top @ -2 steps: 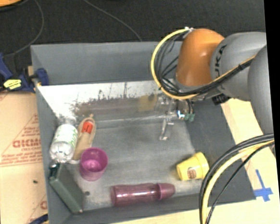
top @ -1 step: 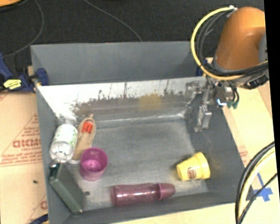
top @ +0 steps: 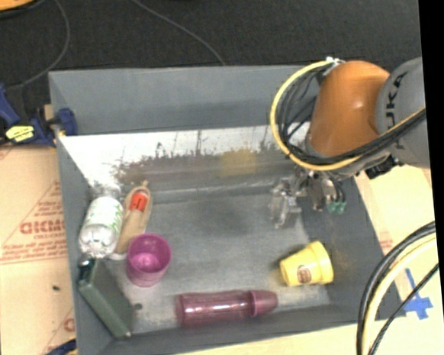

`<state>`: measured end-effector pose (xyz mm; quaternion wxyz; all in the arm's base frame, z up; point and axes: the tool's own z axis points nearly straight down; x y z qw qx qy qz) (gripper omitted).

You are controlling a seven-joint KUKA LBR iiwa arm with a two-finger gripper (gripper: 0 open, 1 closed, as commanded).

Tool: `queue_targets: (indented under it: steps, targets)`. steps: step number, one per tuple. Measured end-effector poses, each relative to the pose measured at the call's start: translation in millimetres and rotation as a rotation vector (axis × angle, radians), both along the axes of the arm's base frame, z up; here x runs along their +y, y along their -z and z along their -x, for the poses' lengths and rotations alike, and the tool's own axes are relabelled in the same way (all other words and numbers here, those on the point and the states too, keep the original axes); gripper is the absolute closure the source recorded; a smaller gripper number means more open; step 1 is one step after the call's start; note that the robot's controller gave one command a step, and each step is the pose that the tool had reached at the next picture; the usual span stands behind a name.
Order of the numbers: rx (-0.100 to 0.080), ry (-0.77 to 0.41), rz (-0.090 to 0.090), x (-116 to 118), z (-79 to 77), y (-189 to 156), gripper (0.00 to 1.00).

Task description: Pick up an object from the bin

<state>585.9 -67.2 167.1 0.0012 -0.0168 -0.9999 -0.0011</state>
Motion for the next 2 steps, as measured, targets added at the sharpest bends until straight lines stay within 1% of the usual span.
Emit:
queue_targets:
  steps: [1,2]
  targets:
    - [-0.007,0.001,0.003,-2.8,-1.9,-3.3,0.00]
    - [-0.007,0.000,0.004,-2.9,-1.9,-3.3,0.00]
